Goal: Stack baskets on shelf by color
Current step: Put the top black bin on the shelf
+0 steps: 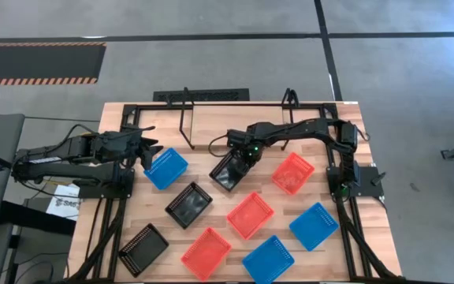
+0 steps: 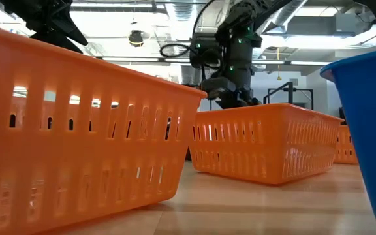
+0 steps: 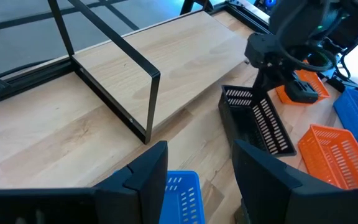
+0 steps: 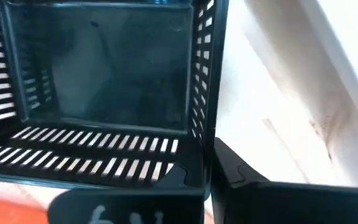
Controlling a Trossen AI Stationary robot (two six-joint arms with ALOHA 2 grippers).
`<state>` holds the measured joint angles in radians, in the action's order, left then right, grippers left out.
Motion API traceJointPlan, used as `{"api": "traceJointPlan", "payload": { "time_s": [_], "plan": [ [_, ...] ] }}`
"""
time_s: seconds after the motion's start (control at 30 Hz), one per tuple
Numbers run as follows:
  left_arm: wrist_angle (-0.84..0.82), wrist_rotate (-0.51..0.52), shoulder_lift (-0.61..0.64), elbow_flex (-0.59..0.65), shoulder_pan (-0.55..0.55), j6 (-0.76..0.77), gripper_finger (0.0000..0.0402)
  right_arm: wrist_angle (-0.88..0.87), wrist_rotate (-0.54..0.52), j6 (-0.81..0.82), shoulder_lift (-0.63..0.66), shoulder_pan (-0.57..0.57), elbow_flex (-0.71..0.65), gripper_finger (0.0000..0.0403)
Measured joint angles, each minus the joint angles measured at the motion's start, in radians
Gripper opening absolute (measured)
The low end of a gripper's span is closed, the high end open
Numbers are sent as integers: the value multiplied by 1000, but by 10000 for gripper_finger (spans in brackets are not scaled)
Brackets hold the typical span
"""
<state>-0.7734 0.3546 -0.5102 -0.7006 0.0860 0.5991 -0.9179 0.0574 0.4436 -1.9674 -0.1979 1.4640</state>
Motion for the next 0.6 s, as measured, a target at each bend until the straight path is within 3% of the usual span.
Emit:
{"api": "traceJointPlan", "payload": {
  "time_s": [0.1, 0.33, 0.6],
  "plan": [
    [0, 0, 0, 0, 0, 0, 166, -41, -9, -38, 10, 35, 76, 8],
    [0, 0, 0, 0, 0, 0, 166, -315, -177, -204, 35, 96, 407, 4],
    [-1, -9, 0, 0, 0, -9, 166, -602, -211, -490, 40, -12, 767, 3]
  ]
}}
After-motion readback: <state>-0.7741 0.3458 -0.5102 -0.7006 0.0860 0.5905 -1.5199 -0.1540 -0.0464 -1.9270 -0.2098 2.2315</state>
